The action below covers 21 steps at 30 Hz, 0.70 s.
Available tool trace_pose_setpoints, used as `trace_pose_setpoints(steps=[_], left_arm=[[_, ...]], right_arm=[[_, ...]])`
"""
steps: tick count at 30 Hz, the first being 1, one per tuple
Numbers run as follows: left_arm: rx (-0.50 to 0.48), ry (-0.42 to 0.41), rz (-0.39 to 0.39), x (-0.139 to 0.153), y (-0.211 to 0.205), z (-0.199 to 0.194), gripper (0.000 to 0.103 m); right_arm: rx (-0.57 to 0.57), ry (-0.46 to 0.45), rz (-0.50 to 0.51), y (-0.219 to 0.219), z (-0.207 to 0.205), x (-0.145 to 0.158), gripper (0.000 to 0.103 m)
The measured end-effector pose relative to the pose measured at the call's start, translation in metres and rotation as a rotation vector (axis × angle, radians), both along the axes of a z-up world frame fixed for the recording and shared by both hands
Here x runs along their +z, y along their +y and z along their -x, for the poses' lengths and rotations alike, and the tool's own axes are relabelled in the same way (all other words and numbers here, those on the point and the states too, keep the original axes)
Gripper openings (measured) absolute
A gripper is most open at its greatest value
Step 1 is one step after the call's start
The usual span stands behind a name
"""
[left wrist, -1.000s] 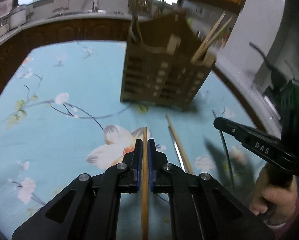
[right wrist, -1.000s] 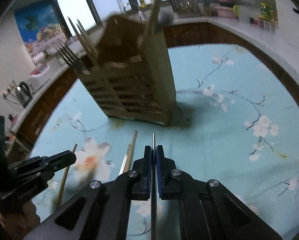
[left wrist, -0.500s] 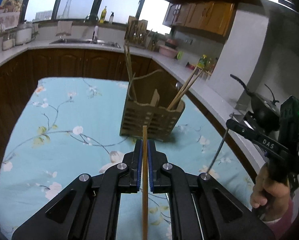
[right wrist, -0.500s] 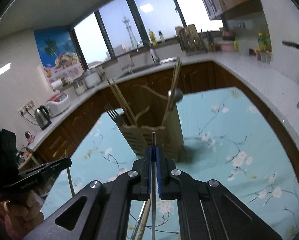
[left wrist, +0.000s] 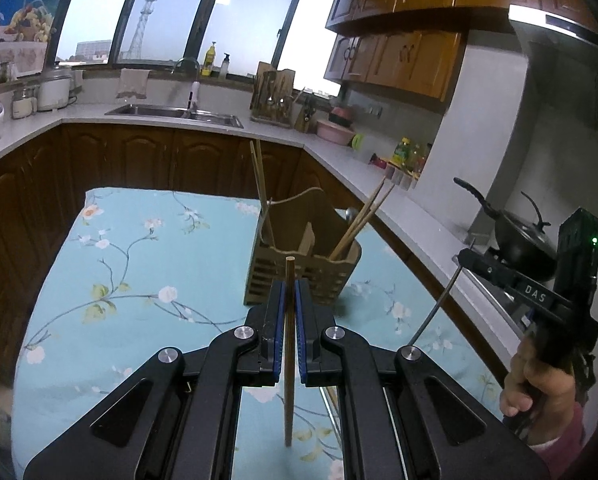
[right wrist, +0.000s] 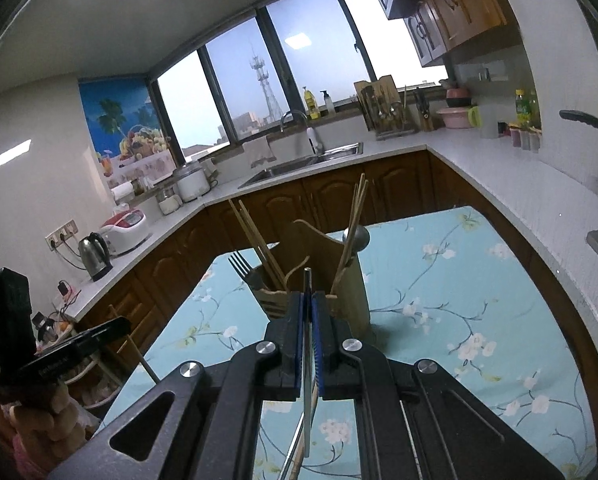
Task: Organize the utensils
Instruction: 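Carry the metal chopstick with the right gripper while the left gripper carries the wooden chopstick into the holder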
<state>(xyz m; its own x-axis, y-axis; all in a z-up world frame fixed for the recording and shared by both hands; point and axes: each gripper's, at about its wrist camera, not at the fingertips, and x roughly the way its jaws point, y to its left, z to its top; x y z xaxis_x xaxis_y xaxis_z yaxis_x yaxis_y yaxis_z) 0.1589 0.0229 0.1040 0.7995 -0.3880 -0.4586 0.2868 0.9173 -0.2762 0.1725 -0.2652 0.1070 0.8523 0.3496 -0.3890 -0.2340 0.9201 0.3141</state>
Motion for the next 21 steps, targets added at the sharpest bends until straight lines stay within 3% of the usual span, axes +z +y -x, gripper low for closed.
trace_pose_setpoints(steps=[12,21], left_arm=[[0.019,-0.055,0.024,0.017,0.003,-0.008,0.004],[0.046,-0.146,0.048,0.048,0.003,-0.027,0.004]], right_arm=[[-0.019,-0.044,-0.006,-0.003,-0.008,0.014,0.004],[-0.039,-0.091,-0.011,-0.003,-0.027,0.030,0.004]])
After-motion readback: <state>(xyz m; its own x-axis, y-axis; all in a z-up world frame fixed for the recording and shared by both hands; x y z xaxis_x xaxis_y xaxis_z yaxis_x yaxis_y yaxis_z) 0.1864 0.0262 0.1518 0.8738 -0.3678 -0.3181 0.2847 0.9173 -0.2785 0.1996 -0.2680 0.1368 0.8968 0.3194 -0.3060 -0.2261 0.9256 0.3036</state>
